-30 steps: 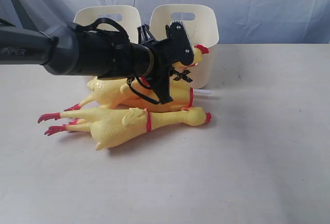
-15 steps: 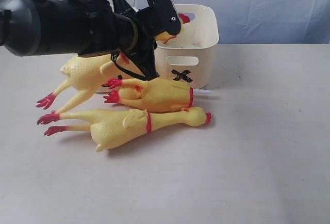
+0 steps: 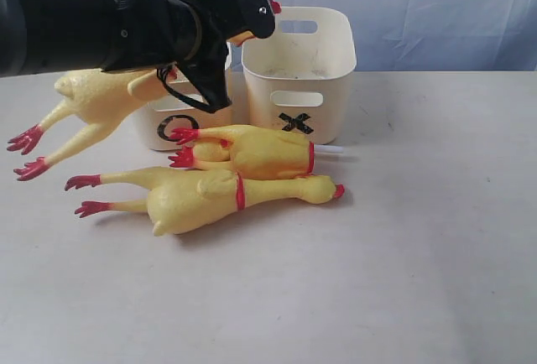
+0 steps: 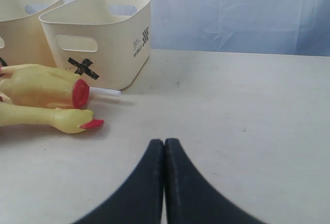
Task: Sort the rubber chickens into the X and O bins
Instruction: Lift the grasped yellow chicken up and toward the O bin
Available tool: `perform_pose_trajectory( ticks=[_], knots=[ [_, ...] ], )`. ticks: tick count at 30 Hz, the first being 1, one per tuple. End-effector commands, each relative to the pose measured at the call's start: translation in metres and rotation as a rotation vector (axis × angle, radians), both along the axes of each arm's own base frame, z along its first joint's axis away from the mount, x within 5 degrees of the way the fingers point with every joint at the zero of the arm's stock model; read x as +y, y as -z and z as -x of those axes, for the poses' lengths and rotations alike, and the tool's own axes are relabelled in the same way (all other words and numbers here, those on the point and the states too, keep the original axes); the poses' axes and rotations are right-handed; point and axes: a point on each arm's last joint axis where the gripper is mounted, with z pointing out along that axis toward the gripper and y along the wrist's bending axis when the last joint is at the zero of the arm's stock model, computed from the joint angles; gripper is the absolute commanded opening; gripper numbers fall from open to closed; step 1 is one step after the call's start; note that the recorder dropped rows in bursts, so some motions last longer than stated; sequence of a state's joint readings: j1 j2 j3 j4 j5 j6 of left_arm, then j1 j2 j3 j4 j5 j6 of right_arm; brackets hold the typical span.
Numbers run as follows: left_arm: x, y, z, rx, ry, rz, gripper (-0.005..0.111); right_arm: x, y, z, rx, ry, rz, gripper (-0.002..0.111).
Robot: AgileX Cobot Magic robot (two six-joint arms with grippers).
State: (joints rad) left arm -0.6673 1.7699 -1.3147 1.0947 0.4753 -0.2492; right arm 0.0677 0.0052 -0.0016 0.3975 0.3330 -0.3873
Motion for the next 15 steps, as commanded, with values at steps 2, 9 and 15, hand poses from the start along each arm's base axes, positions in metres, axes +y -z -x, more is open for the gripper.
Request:
perform_pose_trajectory(
  ticks=[2, 9, 15],
  knots=[
    [0.005, -0.019, 0.006, -0.043, -0.018, 0.025, 0.0, 0.0, 0.0, 0.0, -0.01, -0.001, 0.0, -0.001],
    [0.013, -0.053, 0.019, -0.093, -0.046, 0.194, 0.0, 0.0, 0.0, 0.0, -0.01, -0.001, 0.0, -0.001],
    [0.026, -0.085, 0.033, -0.143, -0.08, 0.318, 0.0, 0.0, 0.0, 0.0, -0.01, -0.001, 0.0, -0.001]
  ],
)
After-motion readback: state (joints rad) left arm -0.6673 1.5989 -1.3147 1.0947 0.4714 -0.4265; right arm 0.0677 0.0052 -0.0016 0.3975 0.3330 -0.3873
